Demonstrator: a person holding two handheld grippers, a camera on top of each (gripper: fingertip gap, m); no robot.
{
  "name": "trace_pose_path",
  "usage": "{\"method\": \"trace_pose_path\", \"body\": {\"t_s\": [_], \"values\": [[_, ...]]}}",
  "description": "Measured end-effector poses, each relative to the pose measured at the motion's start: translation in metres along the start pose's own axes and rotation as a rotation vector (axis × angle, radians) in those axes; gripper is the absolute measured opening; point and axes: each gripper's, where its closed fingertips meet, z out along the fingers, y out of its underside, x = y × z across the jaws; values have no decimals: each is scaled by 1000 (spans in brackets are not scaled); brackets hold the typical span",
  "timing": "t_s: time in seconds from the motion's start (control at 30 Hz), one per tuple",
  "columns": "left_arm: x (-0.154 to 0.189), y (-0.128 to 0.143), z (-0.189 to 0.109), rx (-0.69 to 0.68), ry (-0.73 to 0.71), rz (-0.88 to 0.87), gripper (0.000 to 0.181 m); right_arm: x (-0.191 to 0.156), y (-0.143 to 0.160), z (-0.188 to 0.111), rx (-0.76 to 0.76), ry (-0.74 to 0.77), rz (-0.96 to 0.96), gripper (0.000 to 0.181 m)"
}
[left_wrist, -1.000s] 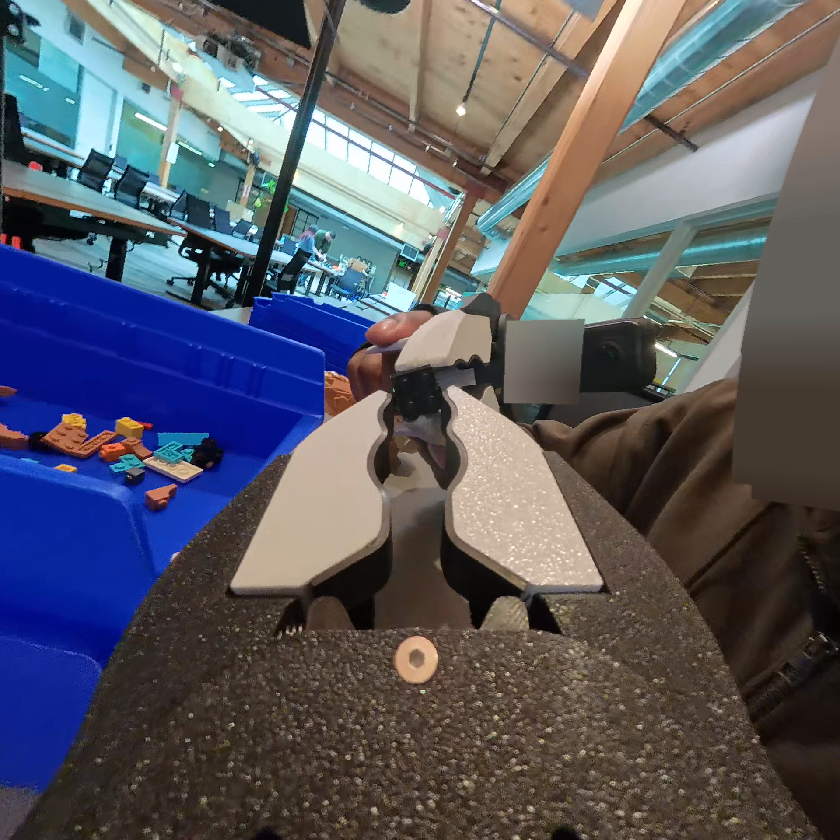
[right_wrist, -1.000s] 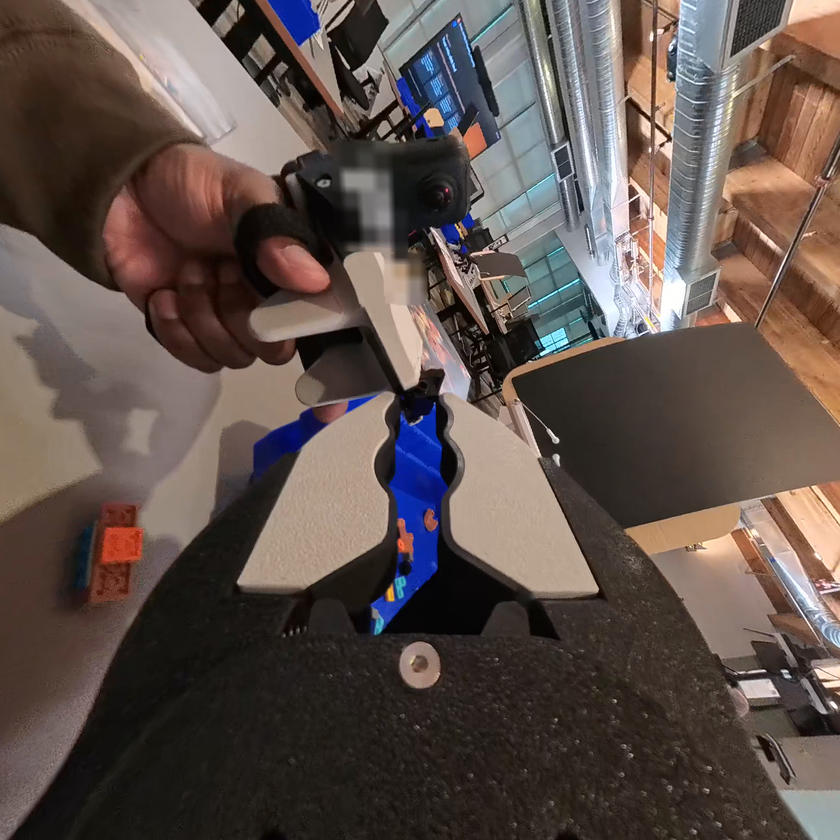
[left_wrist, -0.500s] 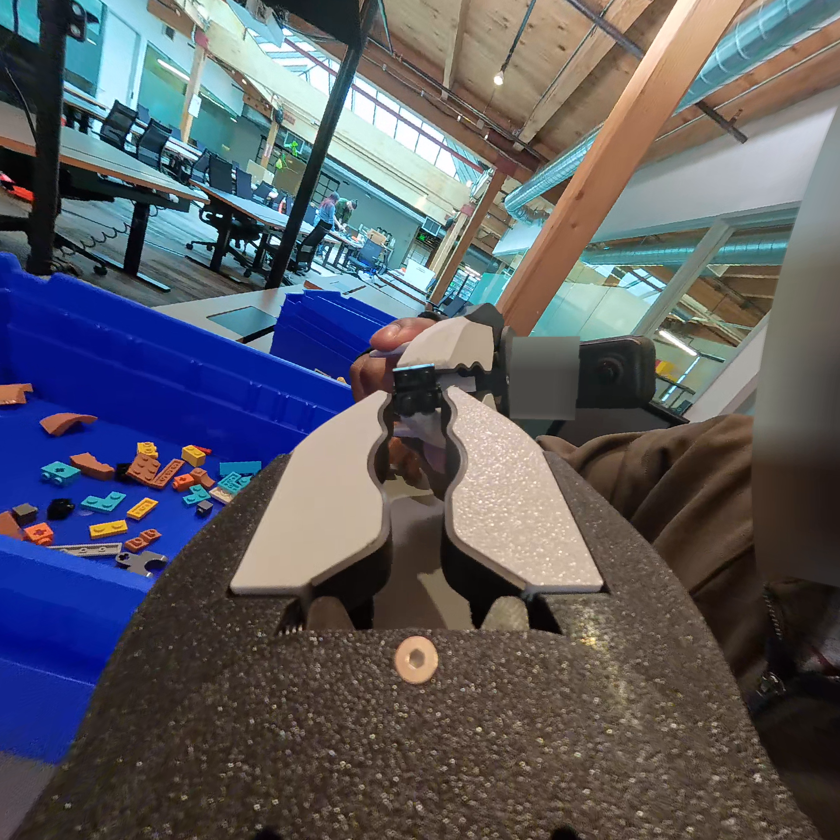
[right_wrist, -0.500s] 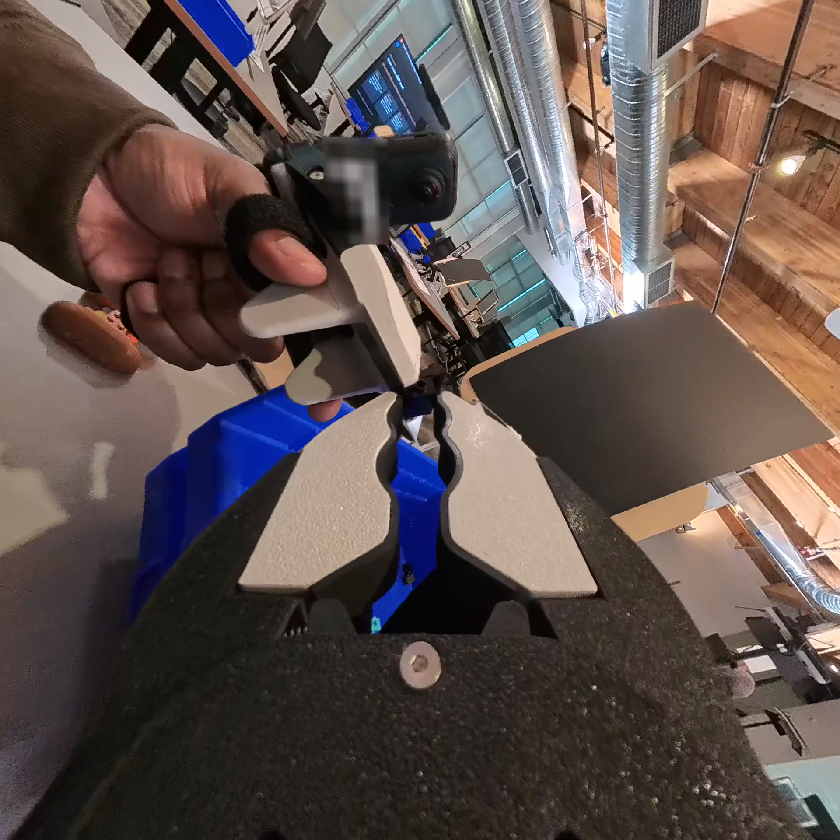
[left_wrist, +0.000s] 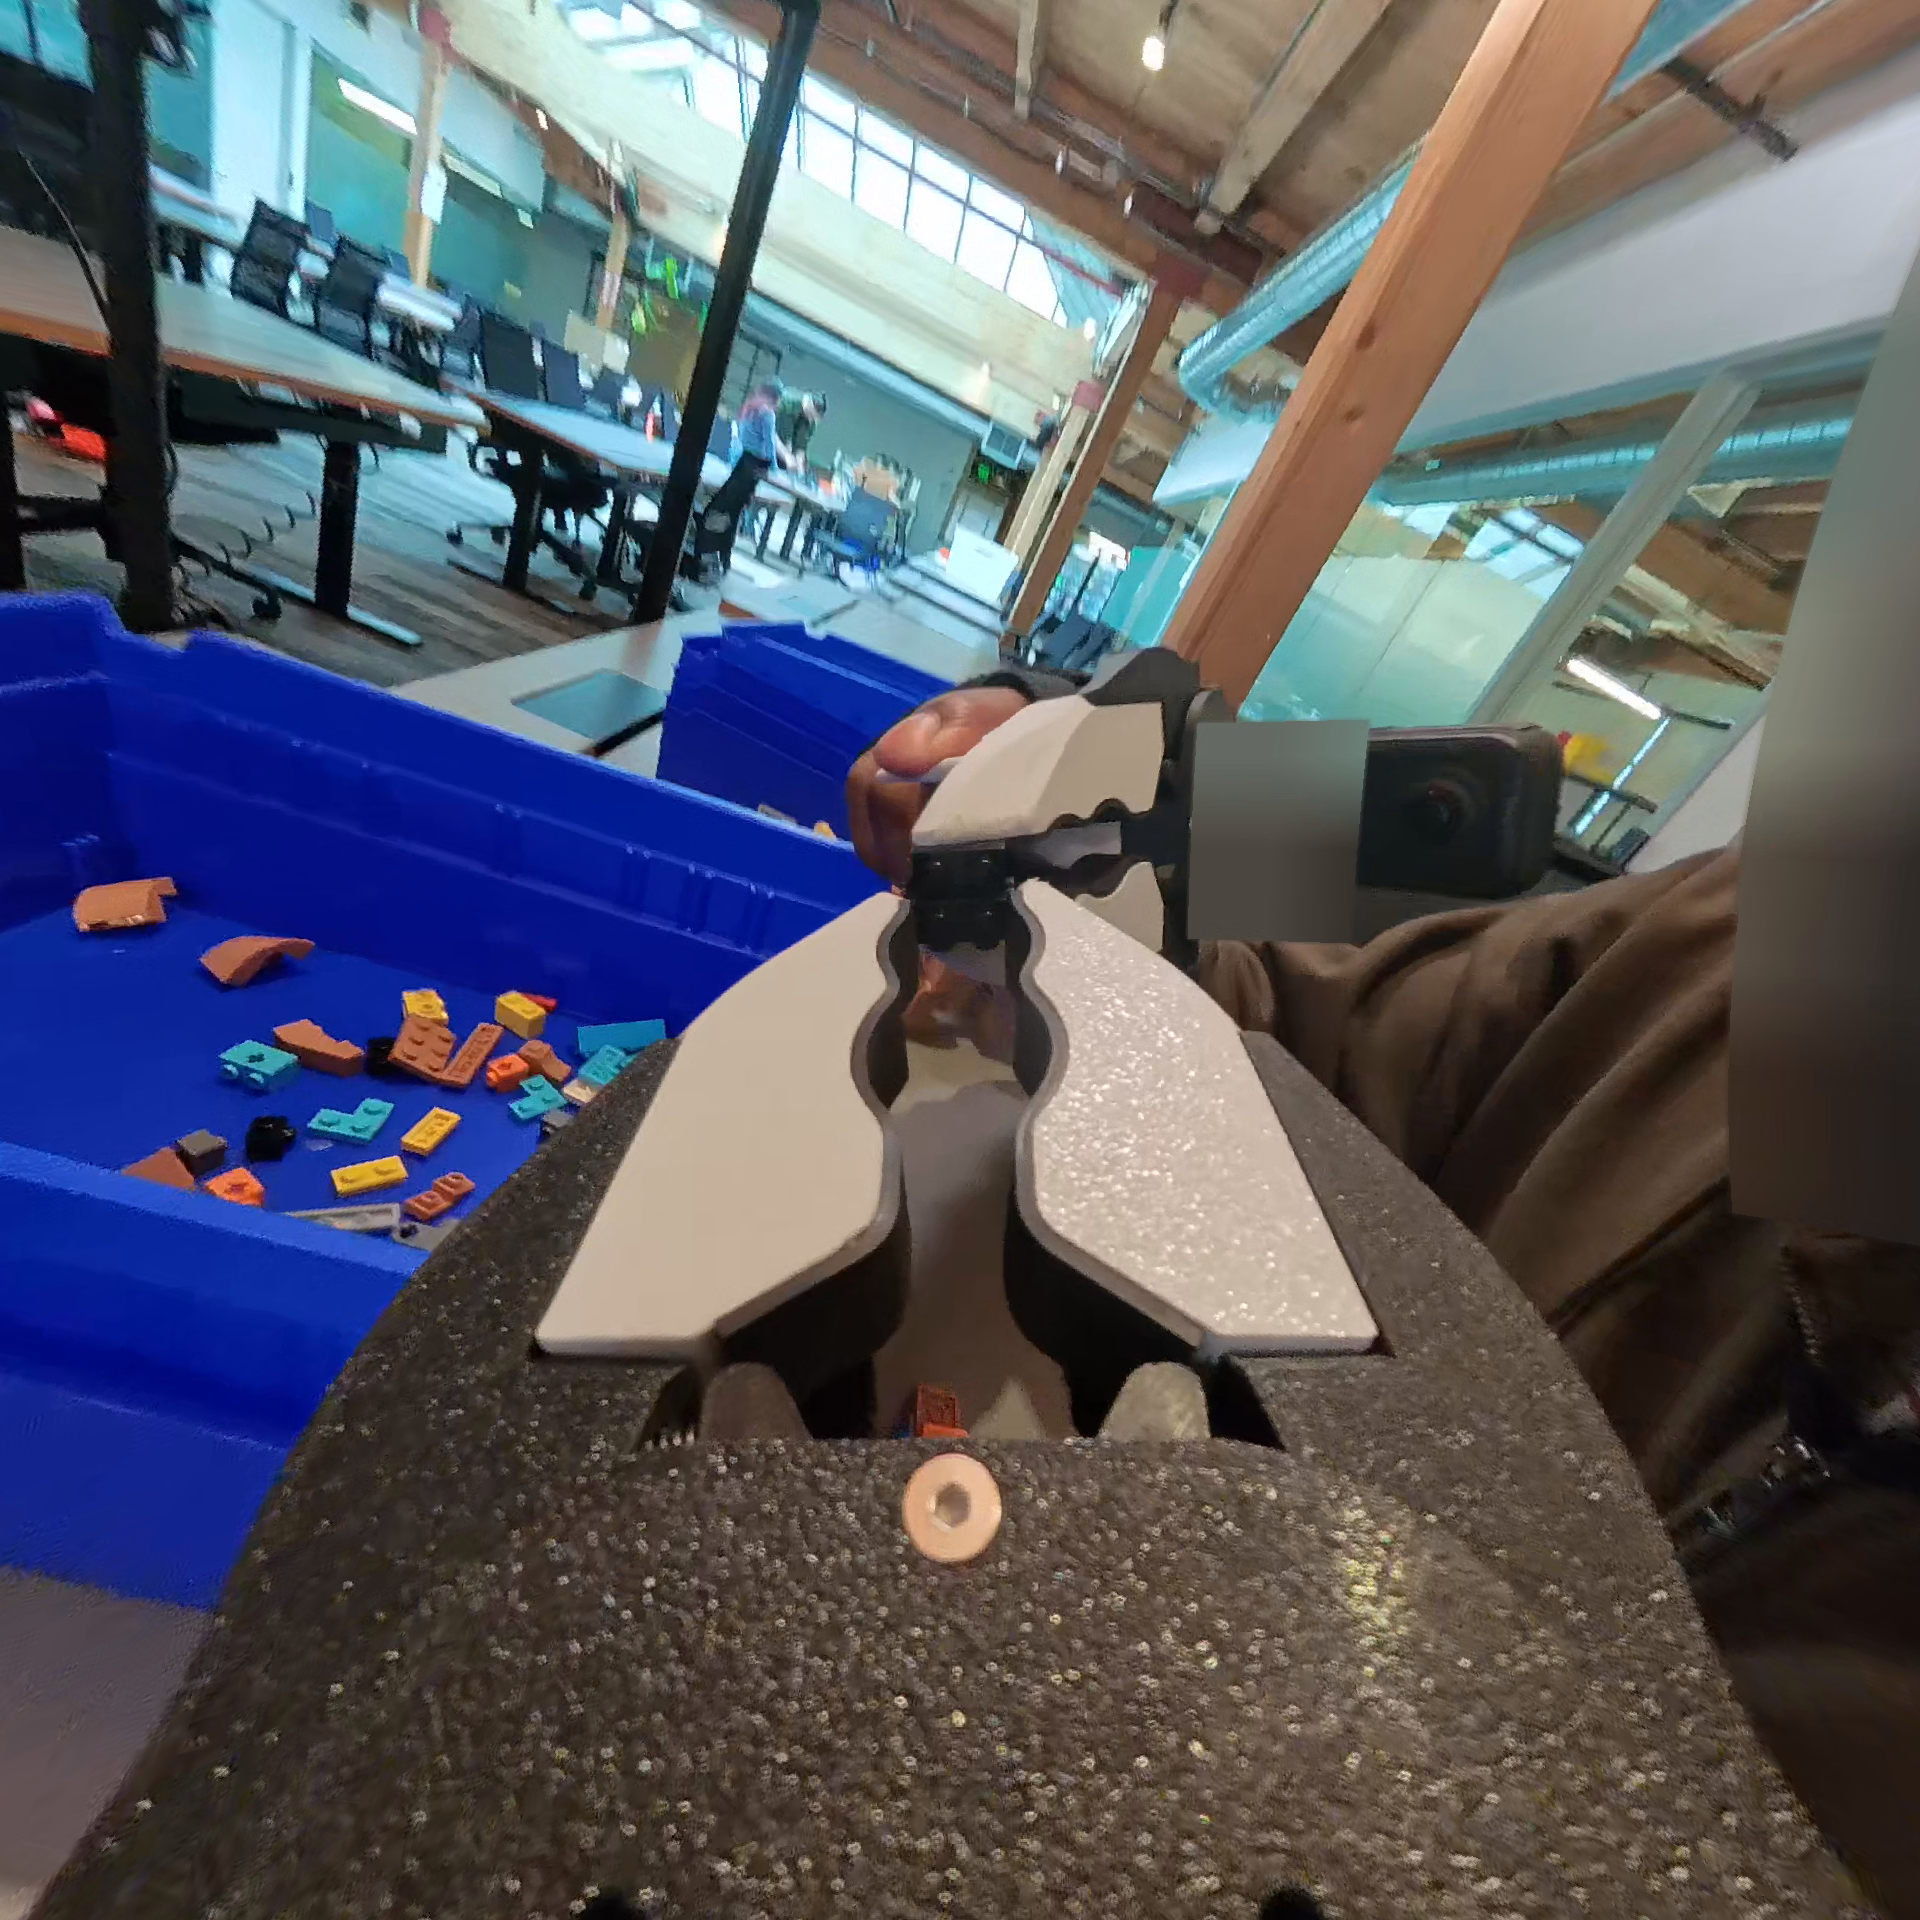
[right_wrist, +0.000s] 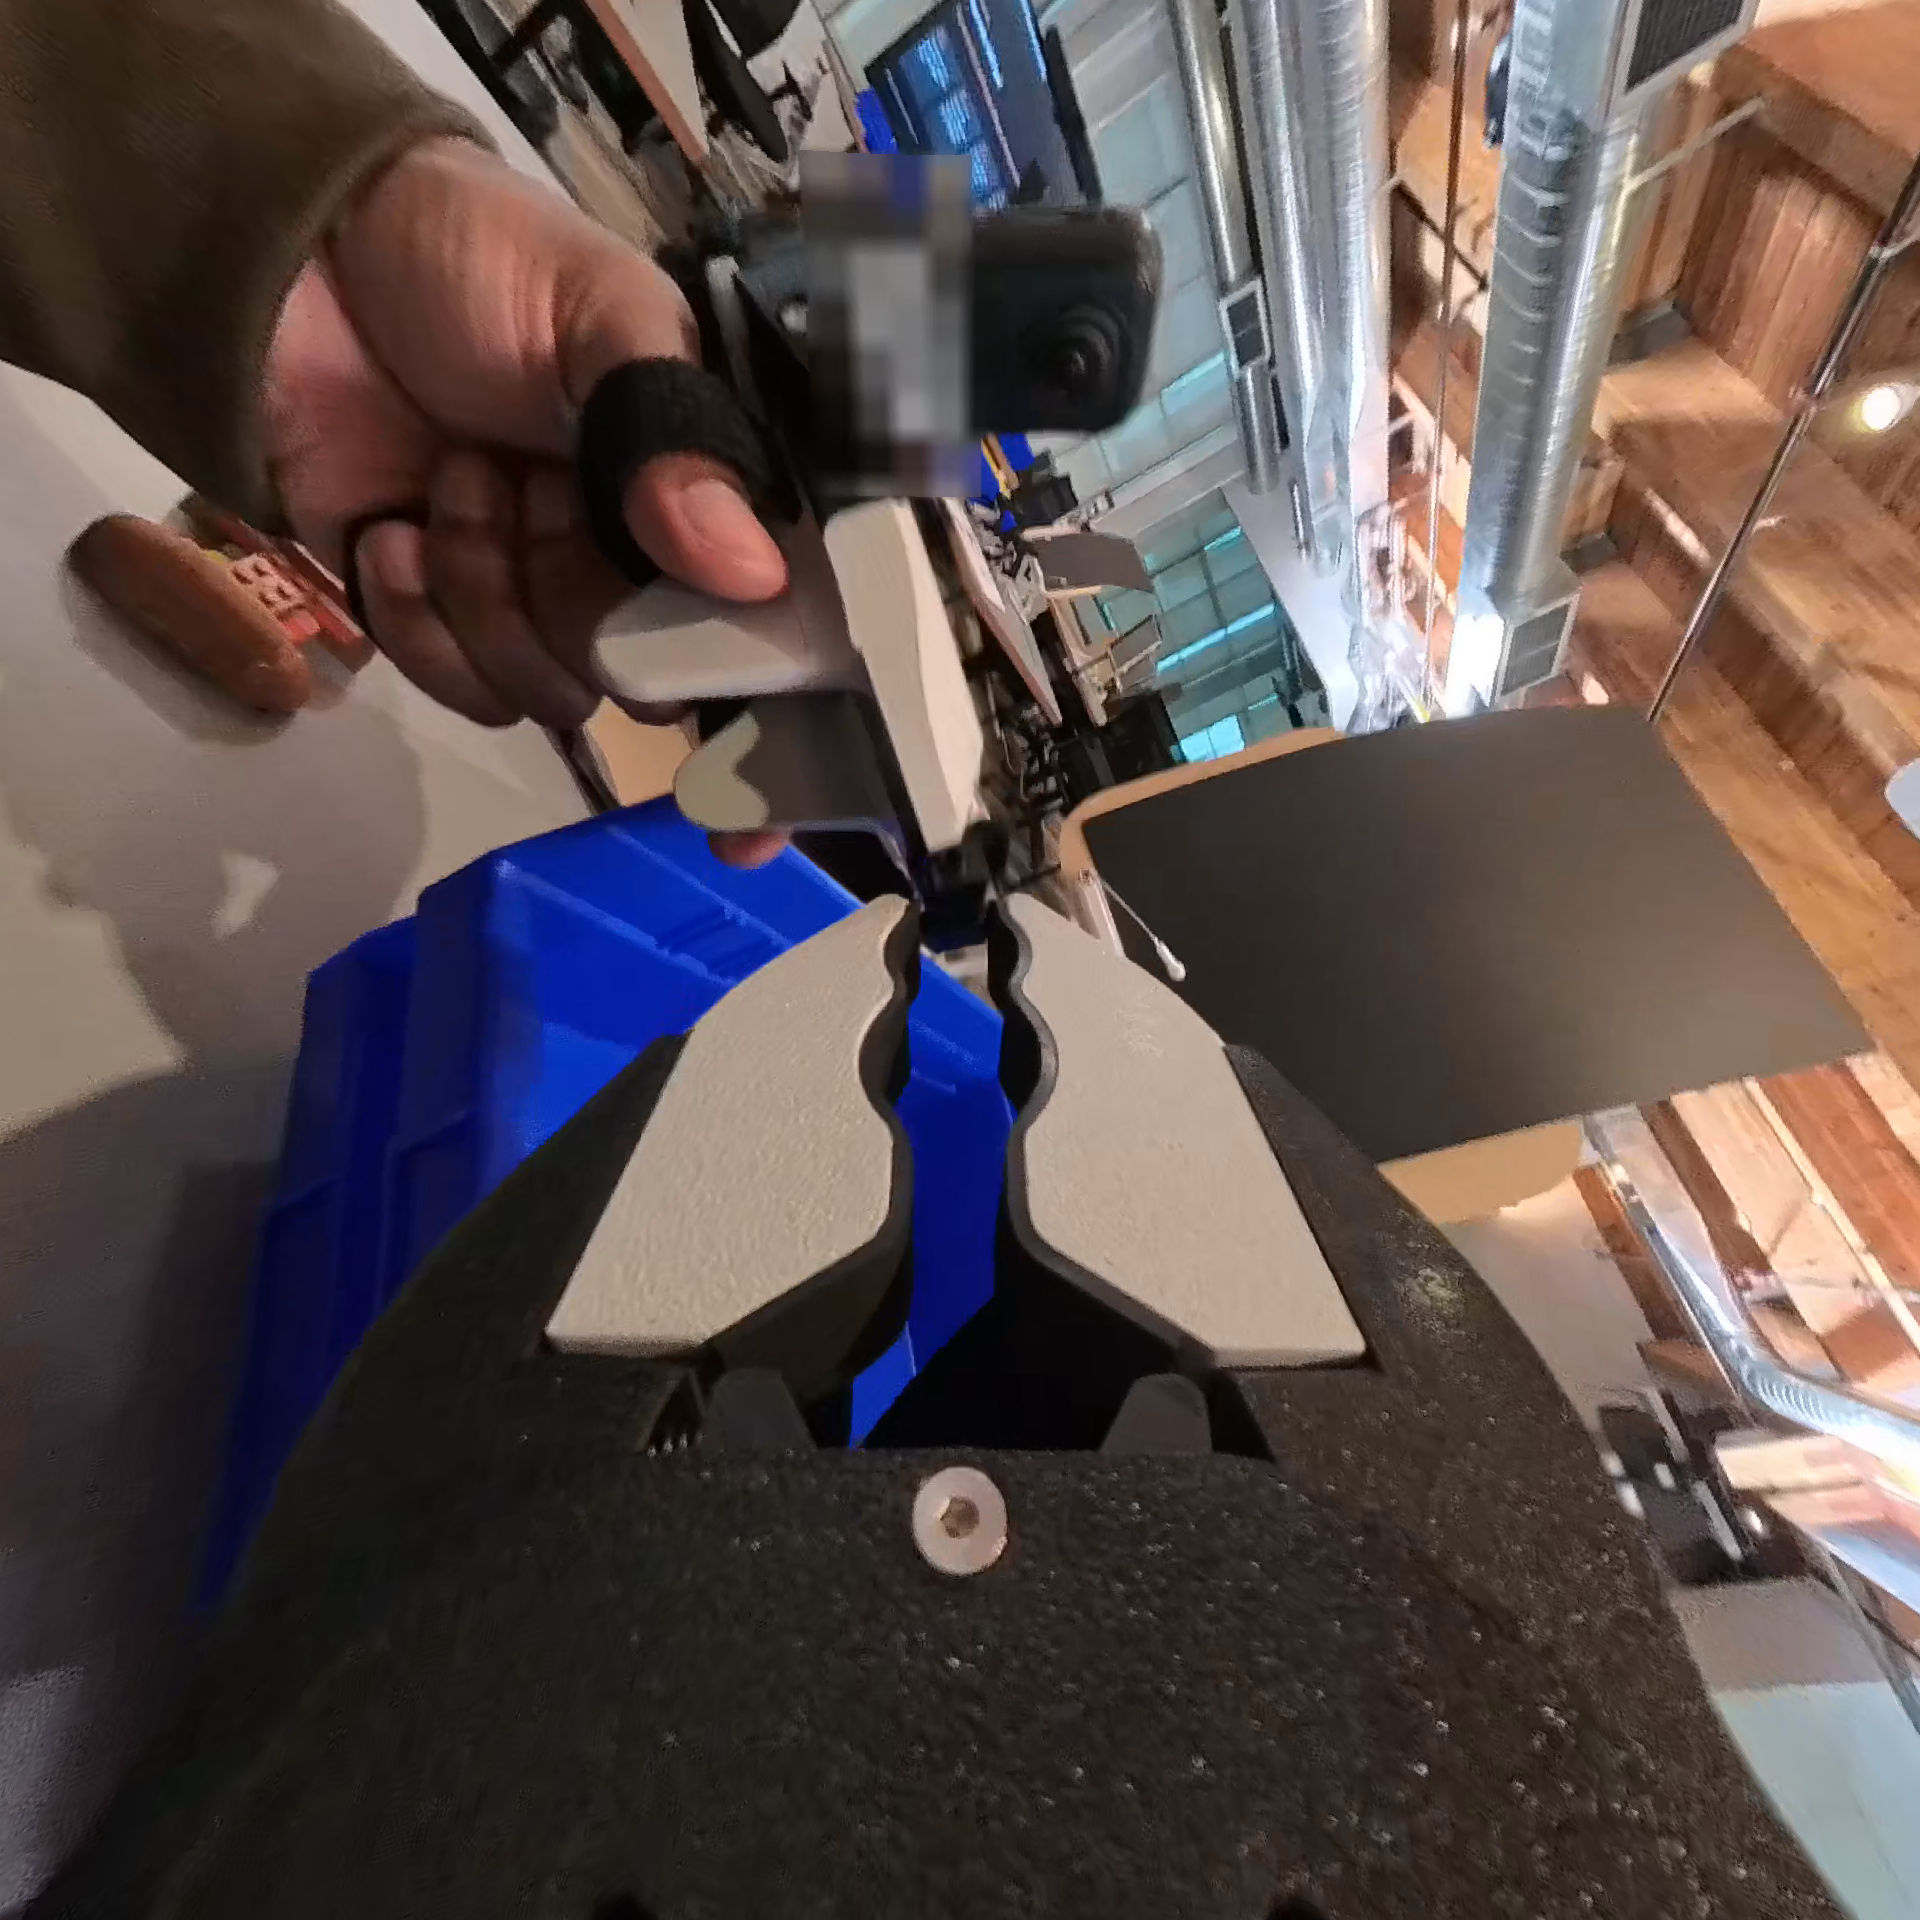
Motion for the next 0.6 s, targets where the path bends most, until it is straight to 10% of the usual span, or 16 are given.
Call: {"method": "trace_pose_path", "body": {"t_s": [0.6], "values": [[-15,-13,-27,98,-76,-16,16,-10,33,16,-161,-62,-98,23]]}}
